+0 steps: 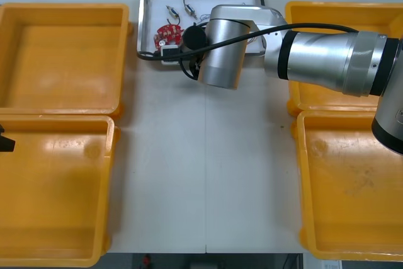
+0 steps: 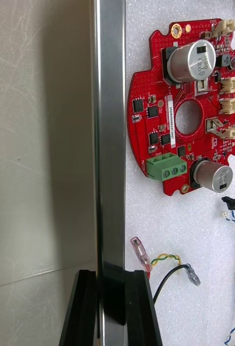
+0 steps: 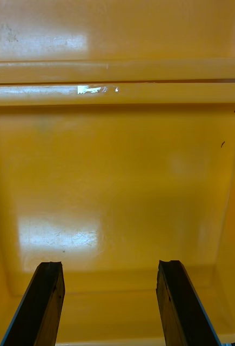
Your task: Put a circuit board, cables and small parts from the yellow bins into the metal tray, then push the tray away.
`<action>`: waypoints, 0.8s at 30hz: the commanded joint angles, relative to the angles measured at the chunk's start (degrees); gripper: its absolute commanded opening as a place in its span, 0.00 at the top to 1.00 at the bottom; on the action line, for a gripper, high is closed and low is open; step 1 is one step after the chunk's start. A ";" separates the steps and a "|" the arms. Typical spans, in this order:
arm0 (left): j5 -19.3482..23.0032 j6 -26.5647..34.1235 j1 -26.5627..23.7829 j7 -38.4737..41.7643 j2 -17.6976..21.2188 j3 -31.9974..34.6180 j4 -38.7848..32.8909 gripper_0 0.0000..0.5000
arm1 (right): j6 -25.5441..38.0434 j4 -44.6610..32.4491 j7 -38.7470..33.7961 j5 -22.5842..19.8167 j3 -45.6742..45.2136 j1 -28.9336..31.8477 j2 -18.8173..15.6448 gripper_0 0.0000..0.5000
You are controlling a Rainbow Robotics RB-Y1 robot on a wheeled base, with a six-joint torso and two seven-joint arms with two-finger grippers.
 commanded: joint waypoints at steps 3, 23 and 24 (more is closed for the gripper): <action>0.41 0.36 0.30 -2.58 2.24 -0.42 -0.79 0.00 | -0.62 -0.35 2.76 -0.90 0.43 -3.64 0.96 0.62; 0.41 0.36 0.30 -2.58 2.24 -0.42 -0.79 0.00 | 16.96 -10.28 4.96 -10.48 -12.23 -3.55 -3.96 0.00; 0.41 0.36 0.30 -2.58 2.24 -0.42 -0.79 0.00 | 18.72 -11.86 4.61 -11.71 -13.72 -3.55 -4.84 0.00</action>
